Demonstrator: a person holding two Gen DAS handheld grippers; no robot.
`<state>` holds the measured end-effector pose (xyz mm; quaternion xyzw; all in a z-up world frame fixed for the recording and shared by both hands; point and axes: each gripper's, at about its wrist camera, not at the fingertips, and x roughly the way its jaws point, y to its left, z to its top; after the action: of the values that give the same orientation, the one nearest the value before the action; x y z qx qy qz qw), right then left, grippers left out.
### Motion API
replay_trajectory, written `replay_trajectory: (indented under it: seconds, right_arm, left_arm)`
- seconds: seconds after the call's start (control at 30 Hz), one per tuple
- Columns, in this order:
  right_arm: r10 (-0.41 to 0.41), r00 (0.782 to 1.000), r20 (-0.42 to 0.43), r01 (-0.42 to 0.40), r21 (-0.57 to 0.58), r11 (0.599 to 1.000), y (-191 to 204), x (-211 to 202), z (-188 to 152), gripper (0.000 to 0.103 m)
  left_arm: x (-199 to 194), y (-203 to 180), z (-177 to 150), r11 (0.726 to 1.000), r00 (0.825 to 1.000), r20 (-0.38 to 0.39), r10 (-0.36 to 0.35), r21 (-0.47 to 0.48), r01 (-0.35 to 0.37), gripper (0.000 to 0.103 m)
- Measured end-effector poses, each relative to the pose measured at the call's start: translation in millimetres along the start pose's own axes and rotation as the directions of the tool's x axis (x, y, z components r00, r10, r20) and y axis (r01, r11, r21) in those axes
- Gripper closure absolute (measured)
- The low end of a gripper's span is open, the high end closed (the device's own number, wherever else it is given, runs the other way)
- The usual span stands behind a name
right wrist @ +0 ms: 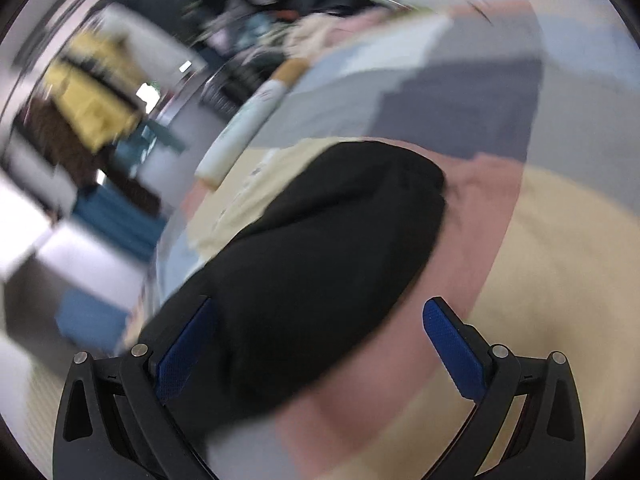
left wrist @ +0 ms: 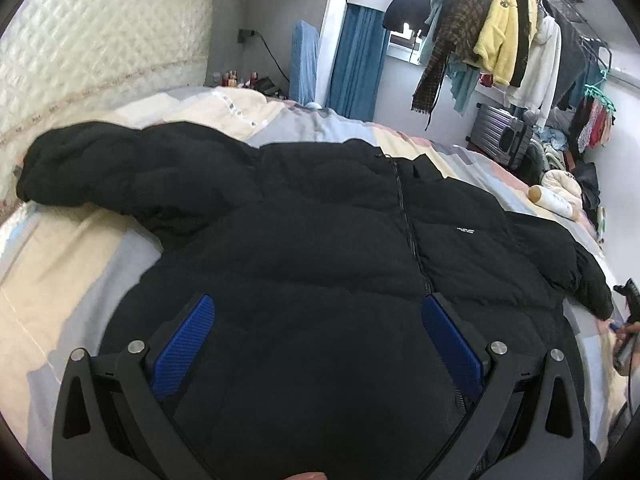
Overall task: Fold large clothes
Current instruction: 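Lower the right tool onto the jacket sleeve cuff and close it, then lift the sleeve with the right tool and fold it across the jacket body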
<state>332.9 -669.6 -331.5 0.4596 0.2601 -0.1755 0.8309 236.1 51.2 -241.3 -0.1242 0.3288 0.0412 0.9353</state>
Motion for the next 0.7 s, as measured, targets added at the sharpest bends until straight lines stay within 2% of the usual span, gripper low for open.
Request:
replay_trajectory:
  seconds: [0.1,0.17,0.27,0.4,0.47,0.53,0.6,0.7]
  right_arm:
    - [0.016,0.999,0.035,-0.020,0.102,0.995,-17,16,12,0.001]
    - [0.031,0.997,0.064,-0.036,0.090,0.995,-13,21,21,0.001]
    - [0.018,0.997,0.070,-0.025,0.088,0.996,-14,36,35,0.010]
    - [0.047,0.996,0.078,-0.057,0.124,0.991,-18,35,45,0.043]
    - [0.021,0.994,0.108,-0.028,0.063,0.998,-5,24,48,0.051]
    - [0.016,0.991,0.130,-0.018,0.013,1.000,13,15,56,0.073]
    - [0.006,0.993,0.114,-0.004,-0.014,1.000,30,8,67,0.085]
    - [0.020,0.992,0.122,-0.012,-0.068,0.998,58,-21,82,0.093]
  left_arm:
    - [5,-1,-1,1.000,1.000,-0.011,0.007,0.006,-0.007,0.000]
    - [8,-3,-1,1.000,1.000,-0.021,0.010,0.011,-0.009,0.000]
    - [7,-4,-4,1.000,1.000,-0.015,0.017,0.024,-0.017,0.000]
    - [9,-9,-5,0.998,0.999,-0.021,0.036,0.049,-0.035,0.000]
    - [10,-12,-4,0.997,0.999,-0.015,0.042,0.060,-0.041,0.000]
    - [10,-15,-5,0.997,0.999,-0.012,0.041,0.070,-0.040,0.000]
    - [10,-16,-6,0.996,0.999,-0.009,0.037,0.078,-0.036,0.000]
    - [8,-14,-4,0.997,1.000,-0.013,0.026,0.077,-0.025,0.000]
